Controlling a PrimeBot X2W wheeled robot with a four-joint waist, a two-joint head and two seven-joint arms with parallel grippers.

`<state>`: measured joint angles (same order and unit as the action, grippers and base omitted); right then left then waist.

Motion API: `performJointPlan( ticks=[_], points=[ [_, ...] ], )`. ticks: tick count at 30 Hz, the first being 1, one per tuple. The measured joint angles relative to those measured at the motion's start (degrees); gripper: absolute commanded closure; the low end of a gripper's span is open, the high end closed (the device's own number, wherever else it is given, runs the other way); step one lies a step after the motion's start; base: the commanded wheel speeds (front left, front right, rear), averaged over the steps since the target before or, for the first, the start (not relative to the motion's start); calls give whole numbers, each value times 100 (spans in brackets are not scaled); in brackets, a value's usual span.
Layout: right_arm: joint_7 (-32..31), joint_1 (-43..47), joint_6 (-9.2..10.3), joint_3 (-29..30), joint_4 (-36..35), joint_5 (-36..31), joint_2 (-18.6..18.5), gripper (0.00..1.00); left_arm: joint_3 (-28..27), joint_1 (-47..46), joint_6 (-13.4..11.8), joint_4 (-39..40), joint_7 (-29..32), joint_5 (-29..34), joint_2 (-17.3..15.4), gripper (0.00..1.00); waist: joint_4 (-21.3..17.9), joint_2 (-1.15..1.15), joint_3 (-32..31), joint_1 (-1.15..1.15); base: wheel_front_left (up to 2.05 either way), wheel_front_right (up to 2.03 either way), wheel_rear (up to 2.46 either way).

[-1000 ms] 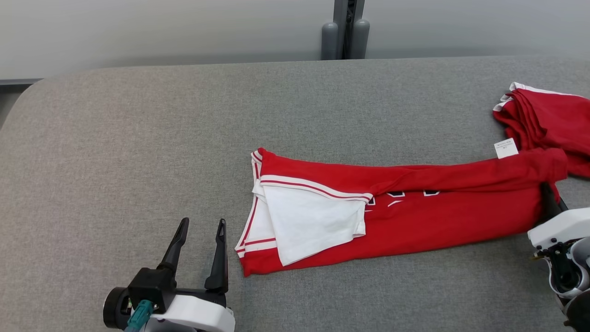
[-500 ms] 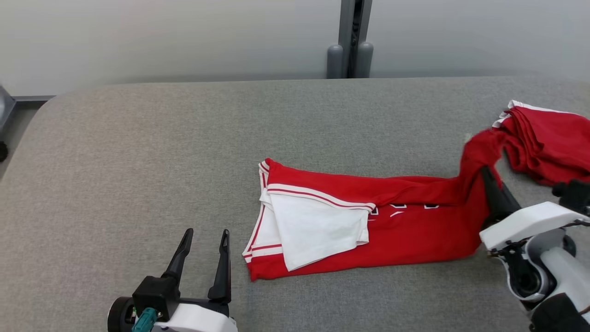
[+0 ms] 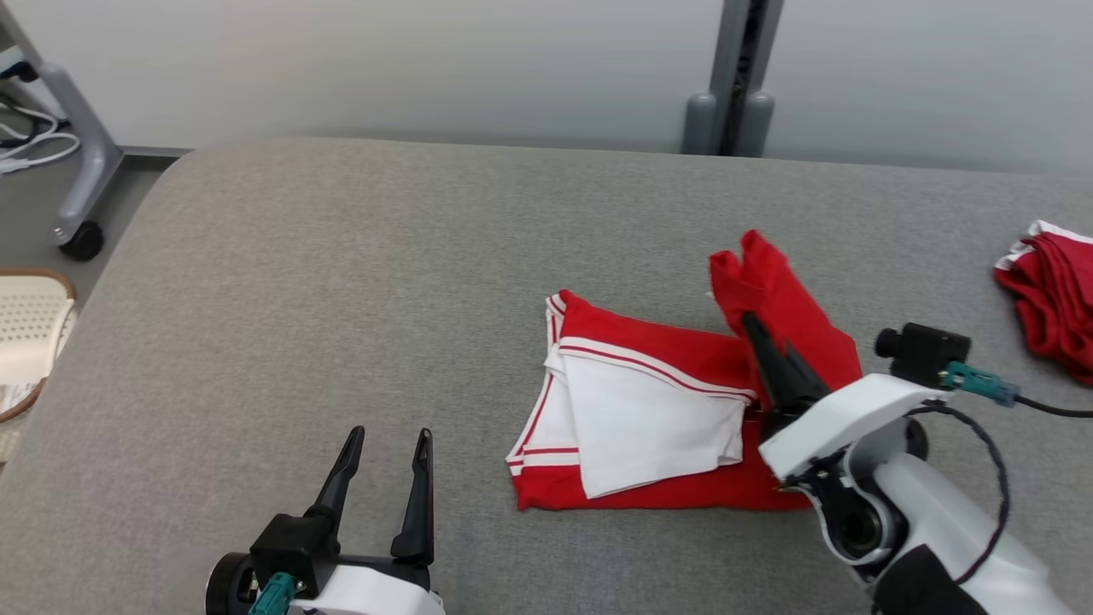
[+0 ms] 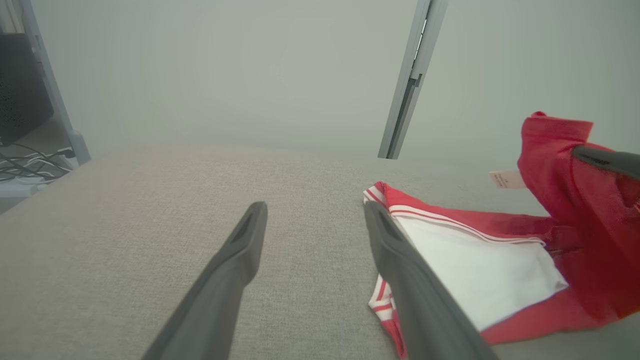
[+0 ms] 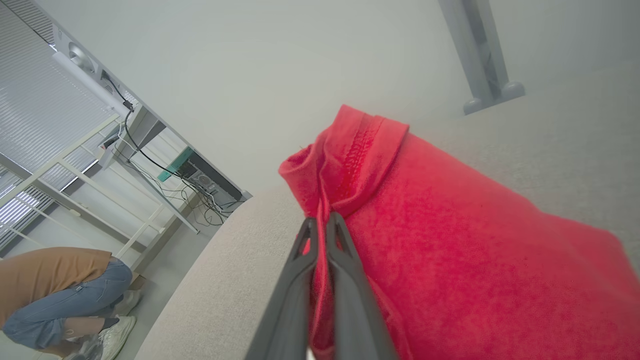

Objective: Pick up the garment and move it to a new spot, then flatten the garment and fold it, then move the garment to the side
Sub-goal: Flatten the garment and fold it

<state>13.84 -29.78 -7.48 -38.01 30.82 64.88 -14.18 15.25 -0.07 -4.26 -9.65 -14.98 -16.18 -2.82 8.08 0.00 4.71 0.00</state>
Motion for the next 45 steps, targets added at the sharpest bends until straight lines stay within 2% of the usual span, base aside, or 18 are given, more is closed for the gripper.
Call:
performJointPlan(
  ticks=[4, 11, 22, 23, 24, 27, 38, 45],
  points=[
    [-20, -127, 0, -230, 105, -57, 264, 100, 21, 2, -18, 5, 0, -41, -2, 0, 205, 0, 11, 0, 0, 0, 0],
    [3, -332, 0, -488, 706, -119, 654, 100, 67, 2, -42, -4, 0, -66, -1, 0, 609, 0, 23, 0, 0, 0, 0],
    [41, -436, 0, -719, 1591, 5, 939, 100, 158, 2, -87, -3, 0, -154, -1, 0, 1034, 0, 41, 0, 0, 0, 0],
    [47, -446, 0, -732, 1661, 21, 962, 93, 157, 2, -92, -4, 0, -155, -1, 0, 1060, 0, 45, 0, 0, 0, 0],
    [48, -454, 0, -759, 1707, 46, 987, 79, 157, 2, -96, -4, 0, -156, -1, 0, 1081, 0, 51, 0, 0, 0, 0],
    [56, -485, 0, -840, 1800, 142, 1046, 0, 169, 2, -111, -4, 0, -157, -1, 0, 1122, 0, 70, 0, 0, 0, 0],
    [102, -582, 0, -1038, 1457, 405, 1131, 0, 155, -1, -146, 10, 0, -164, 0, 0, 950, 0, 67, 0, 0, 0, 0],
    [115, -628, 0, -386, 1194, -178, 901, 0, 118, -18, -189, 47, -1, -147, -1, 0, 581, 0, 71, 0, 0, 0, 0]
  ],
)
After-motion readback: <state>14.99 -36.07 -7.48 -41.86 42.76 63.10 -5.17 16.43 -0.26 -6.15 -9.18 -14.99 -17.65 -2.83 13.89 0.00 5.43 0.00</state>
